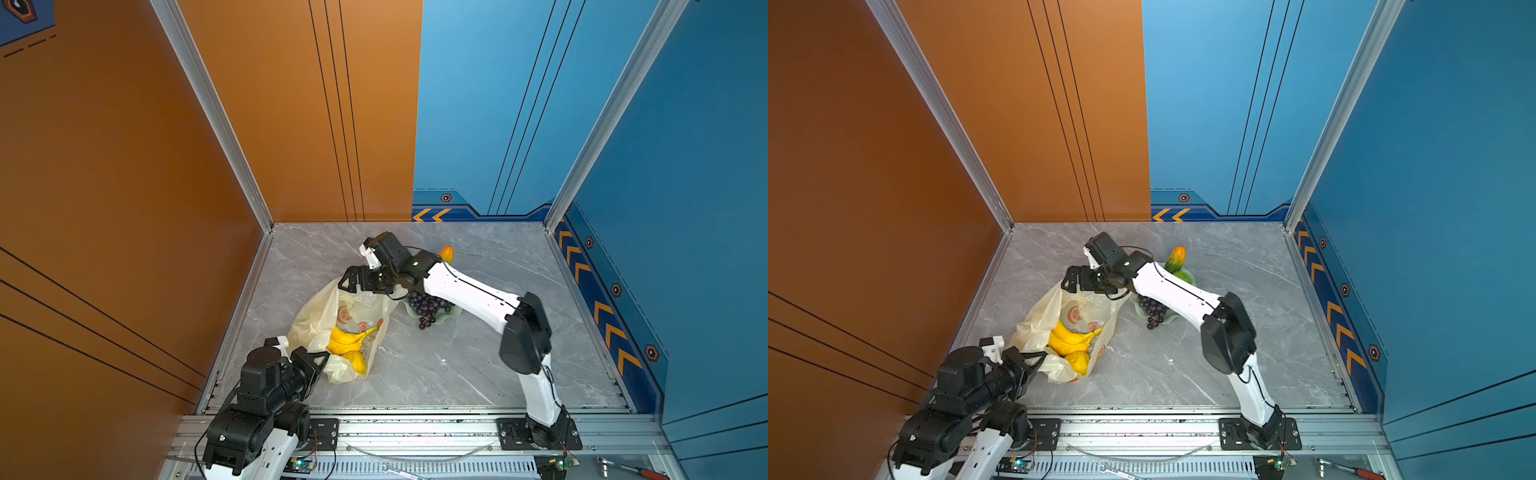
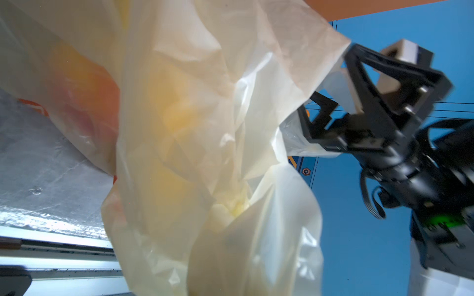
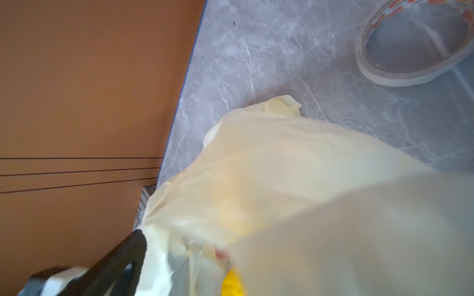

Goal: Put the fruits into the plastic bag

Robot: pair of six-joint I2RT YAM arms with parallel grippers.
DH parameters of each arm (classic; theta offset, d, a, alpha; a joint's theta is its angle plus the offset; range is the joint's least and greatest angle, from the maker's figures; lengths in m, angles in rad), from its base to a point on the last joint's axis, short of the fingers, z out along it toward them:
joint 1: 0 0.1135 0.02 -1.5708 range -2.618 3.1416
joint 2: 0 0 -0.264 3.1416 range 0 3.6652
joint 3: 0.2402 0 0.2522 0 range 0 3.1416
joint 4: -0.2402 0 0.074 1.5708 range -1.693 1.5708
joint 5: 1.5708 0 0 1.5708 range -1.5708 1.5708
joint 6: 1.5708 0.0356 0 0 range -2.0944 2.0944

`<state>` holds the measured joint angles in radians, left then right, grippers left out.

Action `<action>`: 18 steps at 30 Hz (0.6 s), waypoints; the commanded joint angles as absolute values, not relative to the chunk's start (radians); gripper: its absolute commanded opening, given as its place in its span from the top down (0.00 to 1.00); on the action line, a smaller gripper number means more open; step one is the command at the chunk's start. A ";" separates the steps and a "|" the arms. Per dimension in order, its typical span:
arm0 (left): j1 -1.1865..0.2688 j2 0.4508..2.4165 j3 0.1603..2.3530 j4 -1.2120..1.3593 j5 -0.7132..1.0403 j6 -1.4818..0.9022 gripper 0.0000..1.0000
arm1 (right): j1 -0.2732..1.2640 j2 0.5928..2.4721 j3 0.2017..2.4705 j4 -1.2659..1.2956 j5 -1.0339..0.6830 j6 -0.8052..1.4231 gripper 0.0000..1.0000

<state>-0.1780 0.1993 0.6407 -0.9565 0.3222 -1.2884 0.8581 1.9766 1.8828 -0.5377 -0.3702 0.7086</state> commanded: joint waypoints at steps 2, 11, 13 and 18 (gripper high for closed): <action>-0.185 0.229 0.634 -0.911 0.317 -1.276 1.00 | 0.857 1.758 1.807 -0.604 -0.441 0.671 0.00; -0.189 0.290 0.649 -0.878 0.330 -1.243 1.00 | 0.691 1.444 1.622 -0.741 -0.352 0.626 0.00; -0.189 0.291 0.647 -0.877 0.329 -1.241 1.00 | 0.629 1.425 1.581 -0.742 -0.381 0.621 0.00; -0.190 0.270 0.649 -0.878 0.314 -1.245 1.00 | 0.626 1.456 1.545 -0.723 -0.393 0.600 0.00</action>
